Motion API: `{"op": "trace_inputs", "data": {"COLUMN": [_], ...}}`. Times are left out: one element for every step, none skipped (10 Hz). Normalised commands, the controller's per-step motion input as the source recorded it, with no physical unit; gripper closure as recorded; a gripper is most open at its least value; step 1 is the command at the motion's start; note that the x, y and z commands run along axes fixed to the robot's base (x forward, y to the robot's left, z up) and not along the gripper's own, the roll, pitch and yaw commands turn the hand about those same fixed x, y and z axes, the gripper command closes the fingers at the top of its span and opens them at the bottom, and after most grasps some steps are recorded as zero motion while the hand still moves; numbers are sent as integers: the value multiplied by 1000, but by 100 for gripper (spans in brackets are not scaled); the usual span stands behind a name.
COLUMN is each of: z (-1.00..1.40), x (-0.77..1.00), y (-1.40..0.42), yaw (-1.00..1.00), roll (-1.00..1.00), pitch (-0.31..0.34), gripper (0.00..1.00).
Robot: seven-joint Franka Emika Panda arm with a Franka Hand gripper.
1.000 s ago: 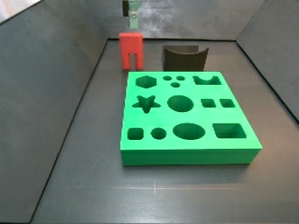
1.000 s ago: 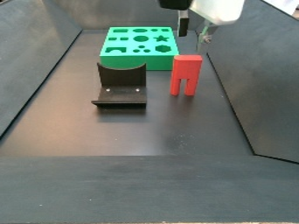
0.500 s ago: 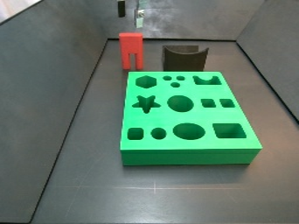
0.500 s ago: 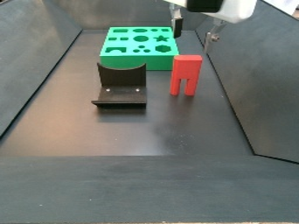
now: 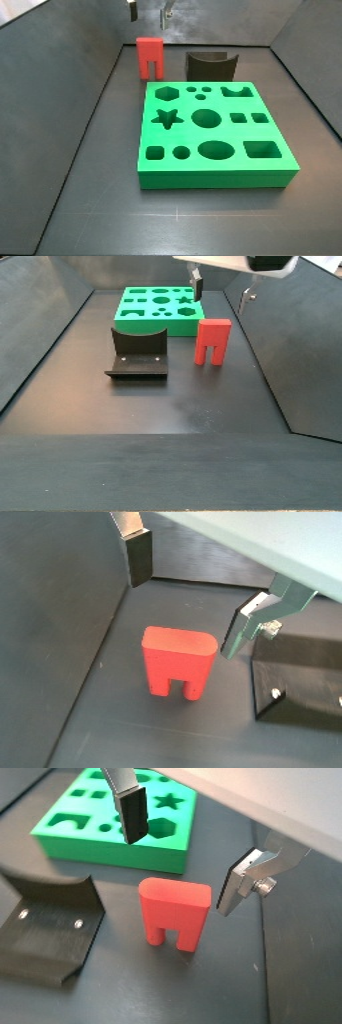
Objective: Pick up the square-circle object. Move up. Rotate the square-circle object. Move to above the board. Insert the square-circle object.
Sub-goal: Rotate the square-circle object.
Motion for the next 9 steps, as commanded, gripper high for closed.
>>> {"op": "trace_inputs", "data": {"z": [-24,-24,-24,-24,-23,-23,-22,-21,-20], "x": [32,33,33,33,33,33,33,34,34], "y": [0,0,0,0,0,0,0,0,0], "yaw": [1000,1000,1000,1000,1000,980,811,483,222], "roll": [-2,-2,-2,-3,-3,-4,-4,-4,-4], "pitch": [18,21,24,28,35,42,42,42,41], "gripper": [0,0,0,0,0,0,0,0,0]}}
